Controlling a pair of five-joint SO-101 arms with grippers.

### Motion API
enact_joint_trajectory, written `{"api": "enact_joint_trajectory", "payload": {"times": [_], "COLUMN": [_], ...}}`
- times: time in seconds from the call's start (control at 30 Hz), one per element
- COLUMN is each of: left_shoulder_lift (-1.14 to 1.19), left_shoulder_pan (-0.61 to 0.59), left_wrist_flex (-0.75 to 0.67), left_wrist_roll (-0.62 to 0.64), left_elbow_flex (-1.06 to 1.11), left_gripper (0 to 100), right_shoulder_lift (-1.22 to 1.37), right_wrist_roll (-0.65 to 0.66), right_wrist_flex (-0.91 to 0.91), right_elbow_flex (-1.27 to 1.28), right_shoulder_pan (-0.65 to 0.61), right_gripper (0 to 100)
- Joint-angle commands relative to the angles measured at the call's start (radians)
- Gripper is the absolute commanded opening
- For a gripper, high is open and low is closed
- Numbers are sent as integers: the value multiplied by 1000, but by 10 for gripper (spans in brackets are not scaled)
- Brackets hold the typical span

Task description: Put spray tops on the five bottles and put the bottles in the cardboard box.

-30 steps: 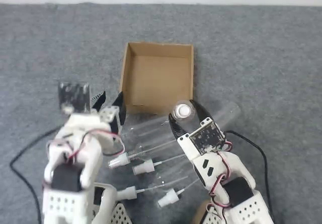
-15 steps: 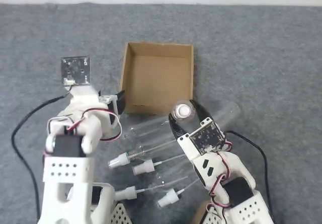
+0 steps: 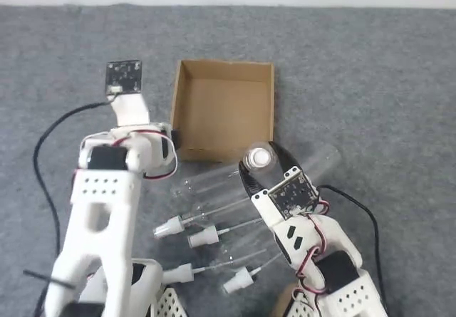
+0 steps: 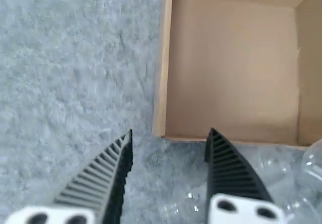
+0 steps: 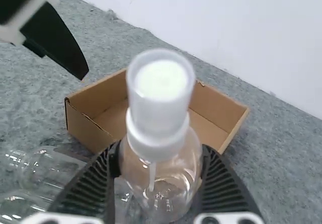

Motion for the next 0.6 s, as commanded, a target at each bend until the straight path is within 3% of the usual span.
{"api": "enact_joint_trajectory", "payload": {"times": [0.0, 0.57], "left_shoulder_lift": [103, 420], "left_shoulder_pan": [-2, -2], "left_wrist_flex": [-35, -37], "left_wrist_roll": [-9, -8], "left_elbow_flex": [-96, -262], "left_gripper": [201, 164], "right_shoulder_lift": [2, 2], "right_wrist_roll": [-3, -3], "right_wrist_flex": [27, 33], "right_elbow_flex": [-14, -15], "right_shoulder_pan": [22, 22], "right_gripper": [48, 48]}}
